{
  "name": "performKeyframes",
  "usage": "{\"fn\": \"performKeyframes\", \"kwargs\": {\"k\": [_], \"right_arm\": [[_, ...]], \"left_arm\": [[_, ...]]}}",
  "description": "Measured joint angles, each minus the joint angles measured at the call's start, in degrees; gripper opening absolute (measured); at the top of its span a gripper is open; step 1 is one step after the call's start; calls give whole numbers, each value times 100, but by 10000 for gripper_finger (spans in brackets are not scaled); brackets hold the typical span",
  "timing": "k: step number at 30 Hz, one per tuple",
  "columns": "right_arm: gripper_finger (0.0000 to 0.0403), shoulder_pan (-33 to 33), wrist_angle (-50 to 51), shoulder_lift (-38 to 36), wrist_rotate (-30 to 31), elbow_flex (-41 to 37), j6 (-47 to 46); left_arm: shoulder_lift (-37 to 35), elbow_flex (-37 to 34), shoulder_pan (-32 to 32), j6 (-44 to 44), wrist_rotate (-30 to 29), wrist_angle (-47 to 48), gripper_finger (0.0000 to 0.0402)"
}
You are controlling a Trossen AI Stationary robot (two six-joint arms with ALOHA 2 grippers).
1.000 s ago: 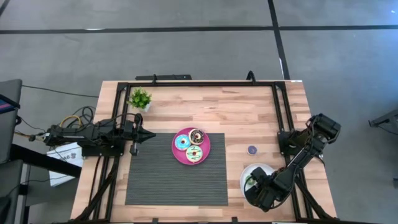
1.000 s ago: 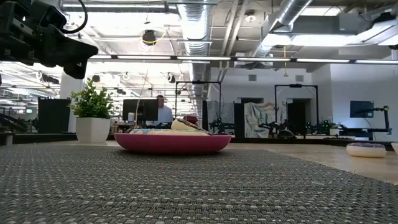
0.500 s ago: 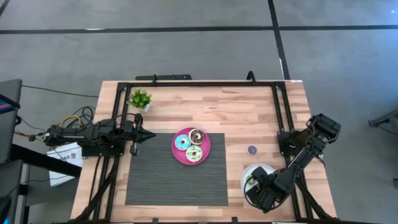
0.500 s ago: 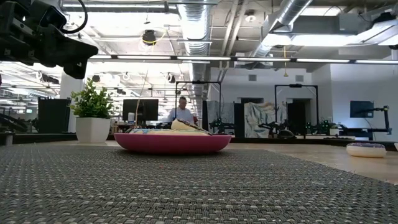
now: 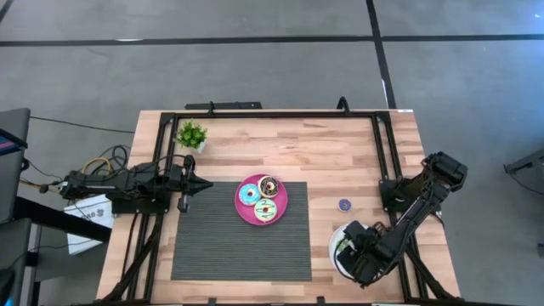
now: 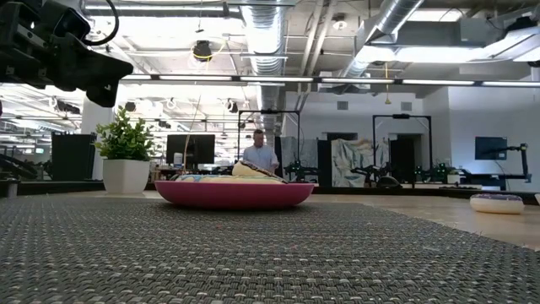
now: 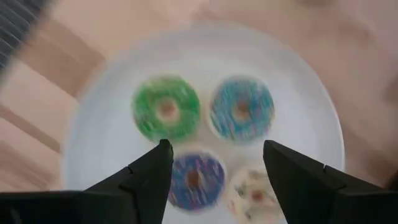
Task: Pick & Place donuts
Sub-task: Put the small dark blue donut on the white plate
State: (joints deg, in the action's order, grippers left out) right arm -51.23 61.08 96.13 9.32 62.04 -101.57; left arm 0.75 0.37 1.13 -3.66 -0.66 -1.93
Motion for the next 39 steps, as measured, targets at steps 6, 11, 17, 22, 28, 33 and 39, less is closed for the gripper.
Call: {"fn": "performKeyframes", "kwargs": {"k": [6, 11, 17, 22, 28, 33, 39], "right_arm": [[218, 424, -44, -564, 925, -53, 496], [204, 934, -311, -1085, 1563, -53, 1532], [193, 1515, -797, -1498, 1615, -51, 3926], [177, 1874, -711, -1540, 1263, -51, 4419], [145, 1949, -148, -1586, 1089, -83, 4653], [133, 1954, -318, -2056, 1002, -904, 4371], [147, 1950, -927, -2908, 881, -1924, 3914]], "left_arm": [[-1, 0, 1, 0, 1, 1, 0], [-1, 1, 1, 0, 1, 0, 0], [0, 1, -1, 0, -1, 2, 0], [-1, 1, 0, 0, -3, 0, 0], [1, -1, 1, 0, -5, 1, 0], [1, -1, 1, 0, -7, 1, 0], [1, 1, 1, 0, -7, 2, 0]]}}
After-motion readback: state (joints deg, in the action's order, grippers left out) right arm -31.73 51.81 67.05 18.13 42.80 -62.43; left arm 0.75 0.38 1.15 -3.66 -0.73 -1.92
